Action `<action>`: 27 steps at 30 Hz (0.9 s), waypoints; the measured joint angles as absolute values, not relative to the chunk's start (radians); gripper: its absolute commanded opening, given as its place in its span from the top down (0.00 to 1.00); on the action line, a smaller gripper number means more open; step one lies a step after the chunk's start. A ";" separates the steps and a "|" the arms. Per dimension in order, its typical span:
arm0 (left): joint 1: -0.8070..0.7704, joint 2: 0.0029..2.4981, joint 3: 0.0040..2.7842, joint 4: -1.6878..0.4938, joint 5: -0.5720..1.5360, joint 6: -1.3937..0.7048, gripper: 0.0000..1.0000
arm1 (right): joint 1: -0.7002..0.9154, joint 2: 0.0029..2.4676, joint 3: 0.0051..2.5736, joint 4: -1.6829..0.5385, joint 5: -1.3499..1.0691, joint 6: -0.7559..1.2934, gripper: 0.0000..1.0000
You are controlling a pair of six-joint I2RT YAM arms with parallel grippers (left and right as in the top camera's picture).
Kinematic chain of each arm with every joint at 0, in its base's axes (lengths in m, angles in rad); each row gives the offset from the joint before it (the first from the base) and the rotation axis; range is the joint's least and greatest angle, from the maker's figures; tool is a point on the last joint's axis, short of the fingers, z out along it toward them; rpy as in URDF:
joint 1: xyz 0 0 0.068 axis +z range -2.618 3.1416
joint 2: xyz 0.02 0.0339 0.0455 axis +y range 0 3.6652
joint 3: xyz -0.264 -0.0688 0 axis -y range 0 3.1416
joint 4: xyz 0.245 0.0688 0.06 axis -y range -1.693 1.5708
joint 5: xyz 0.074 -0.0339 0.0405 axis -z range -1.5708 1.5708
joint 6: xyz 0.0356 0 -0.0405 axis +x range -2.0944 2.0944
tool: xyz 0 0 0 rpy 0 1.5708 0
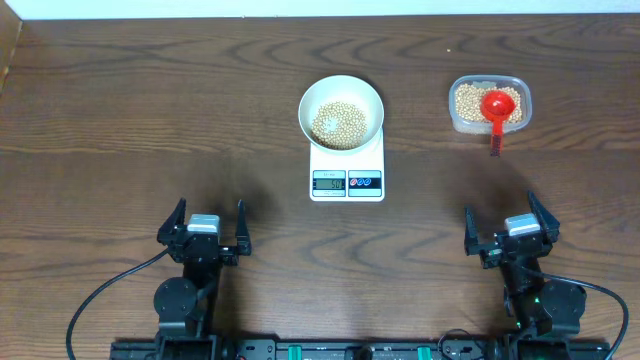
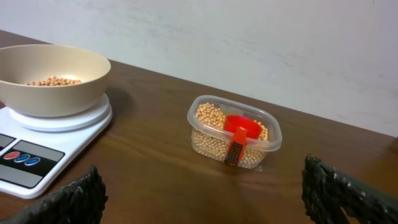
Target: Scoop item into bowl and weigh 50g on scale
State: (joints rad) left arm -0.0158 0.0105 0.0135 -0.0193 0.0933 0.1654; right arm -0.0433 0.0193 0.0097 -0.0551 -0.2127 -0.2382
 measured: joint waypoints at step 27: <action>-0.016 0.039 0.015 -0.020 0.090 0.165 0.02 | -0.043 0.019 0.010 -0.056 -0.213 -0.238 0.01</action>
